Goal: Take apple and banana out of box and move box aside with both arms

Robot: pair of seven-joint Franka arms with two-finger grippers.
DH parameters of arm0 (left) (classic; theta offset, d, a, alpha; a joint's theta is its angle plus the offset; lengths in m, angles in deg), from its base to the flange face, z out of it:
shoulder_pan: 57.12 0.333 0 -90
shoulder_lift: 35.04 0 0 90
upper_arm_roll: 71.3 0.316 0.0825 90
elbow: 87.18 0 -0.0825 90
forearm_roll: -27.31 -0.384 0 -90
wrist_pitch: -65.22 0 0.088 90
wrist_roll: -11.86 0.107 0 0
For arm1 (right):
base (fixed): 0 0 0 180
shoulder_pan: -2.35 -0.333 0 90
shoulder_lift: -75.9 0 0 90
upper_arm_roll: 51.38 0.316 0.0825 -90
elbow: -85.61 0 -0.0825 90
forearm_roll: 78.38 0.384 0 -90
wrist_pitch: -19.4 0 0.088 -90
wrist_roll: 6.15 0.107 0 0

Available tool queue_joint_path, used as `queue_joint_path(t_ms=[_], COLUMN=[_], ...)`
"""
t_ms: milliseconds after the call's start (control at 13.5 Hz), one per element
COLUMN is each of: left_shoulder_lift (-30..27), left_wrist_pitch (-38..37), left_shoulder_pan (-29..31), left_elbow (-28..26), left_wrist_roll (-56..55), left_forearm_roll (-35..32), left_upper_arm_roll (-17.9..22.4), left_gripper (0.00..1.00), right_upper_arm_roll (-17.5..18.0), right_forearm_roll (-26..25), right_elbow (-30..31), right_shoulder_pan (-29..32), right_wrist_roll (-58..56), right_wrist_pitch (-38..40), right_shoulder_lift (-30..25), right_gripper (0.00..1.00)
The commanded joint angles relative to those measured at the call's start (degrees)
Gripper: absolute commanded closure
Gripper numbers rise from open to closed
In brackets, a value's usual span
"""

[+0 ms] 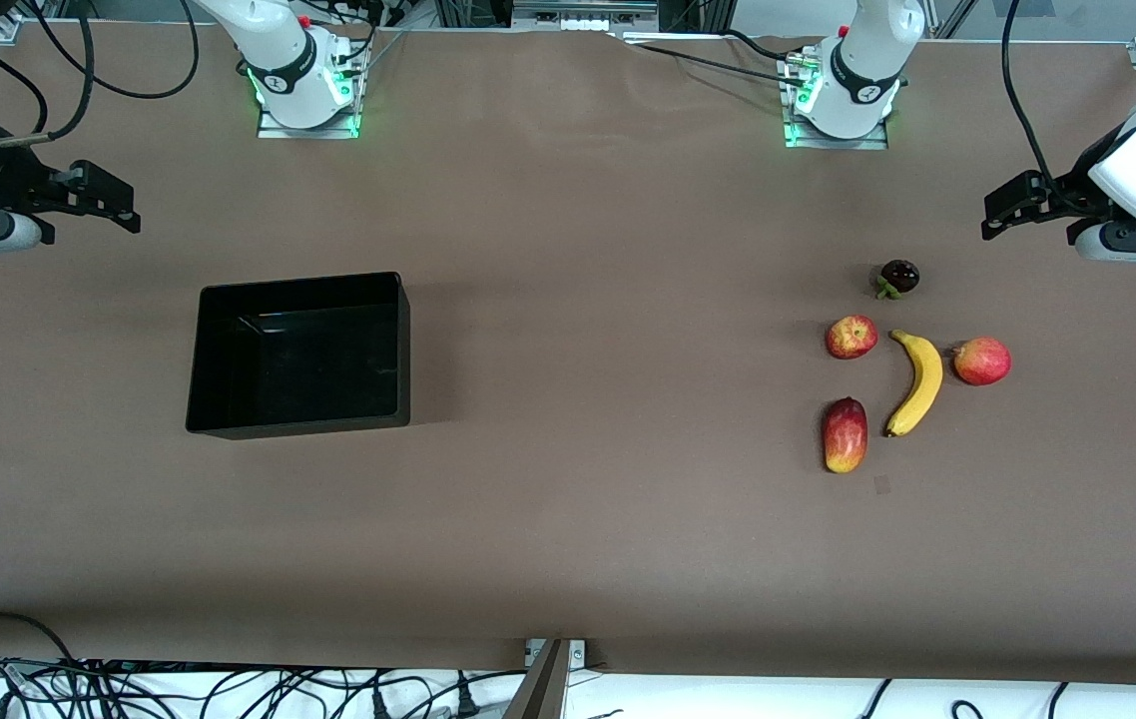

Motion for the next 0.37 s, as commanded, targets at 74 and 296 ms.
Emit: queue_joint_path(t_ms=[74,296], left_shoulder_lift=[0.3,0.4], left_wrist_pitch=[-1.2,-1.2], left_shoulder_pan=[-0.3,-0.3], left_elbow=[1.3,1.3], left_wrist_roll=[-0.3,-0.2], left_forearm_roll=[-1.2,-1.2], left_upper_arm_roll=[-0.1,-0.2], left_gripper=[0.00,0.00], right_upper_arm_roll=[0.3,0.3], right_forearm_roll=[-0.2,-0.6], right_elbow=[-2.4,-2.6], right_shoulder_pan=[-0.1,-0.1], right_wrist_roll=[0.9,0.7], right_wrist_pitch=[1.5,1.5], right_shoulder_lift=[1.0,1.1], right_gripper=[0.00,0.00])
